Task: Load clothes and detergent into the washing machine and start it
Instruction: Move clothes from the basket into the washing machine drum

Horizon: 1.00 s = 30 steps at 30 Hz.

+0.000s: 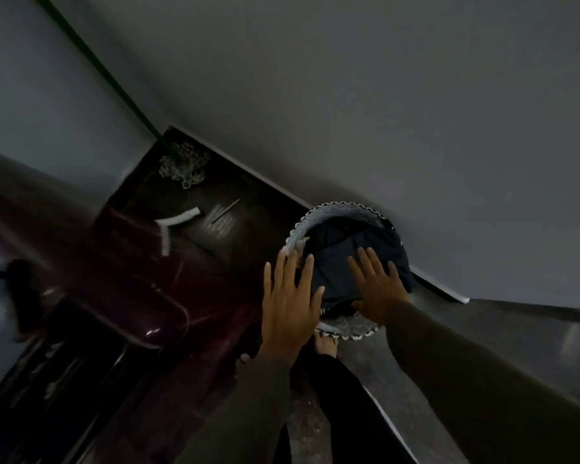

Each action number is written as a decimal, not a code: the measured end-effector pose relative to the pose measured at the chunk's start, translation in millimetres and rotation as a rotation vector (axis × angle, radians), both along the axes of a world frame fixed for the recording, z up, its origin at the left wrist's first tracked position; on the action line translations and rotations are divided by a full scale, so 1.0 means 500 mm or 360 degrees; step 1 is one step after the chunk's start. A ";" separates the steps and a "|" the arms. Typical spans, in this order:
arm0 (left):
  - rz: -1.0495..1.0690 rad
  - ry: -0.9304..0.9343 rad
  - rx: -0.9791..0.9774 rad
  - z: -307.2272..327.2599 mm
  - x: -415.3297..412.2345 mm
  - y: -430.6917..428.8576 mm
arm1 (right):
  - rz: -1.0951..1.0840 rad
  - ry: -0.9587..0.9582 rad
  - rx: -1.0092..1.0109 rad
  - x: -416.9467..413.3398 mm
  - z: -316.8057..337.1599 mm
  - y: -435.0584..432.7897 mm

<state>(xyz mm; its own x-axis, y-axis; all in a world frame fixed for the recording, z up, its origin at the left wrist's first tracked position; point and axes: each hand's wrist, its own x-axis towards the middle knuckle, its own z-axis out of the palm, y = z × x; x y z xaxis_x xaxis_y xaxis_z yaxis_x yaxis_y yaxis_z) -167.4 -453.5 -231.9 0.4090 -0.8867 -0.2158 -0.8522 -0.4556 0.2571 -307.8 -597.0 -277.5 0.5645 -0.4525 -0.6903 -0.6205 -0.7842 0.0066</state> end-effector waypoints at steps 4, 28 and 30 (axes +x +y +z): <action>-0.0078 -0.0015 0.0001 -0.128 -0.011 -0.014 | 0.0180 0.0142 -0.0209 0.016 -0.125 -0.071; 0.0001 0.0410 0.0102 -0.108 -0.006 -0.042 | -0.0865 -0.1288 0.0055 -0.015 0.176 -0.006; 0.0052 0.0554 0.0119 -0.058 -0.014 -0.051 | -0.1054 -0.1370 0.0172 -0.019 0.257 0.010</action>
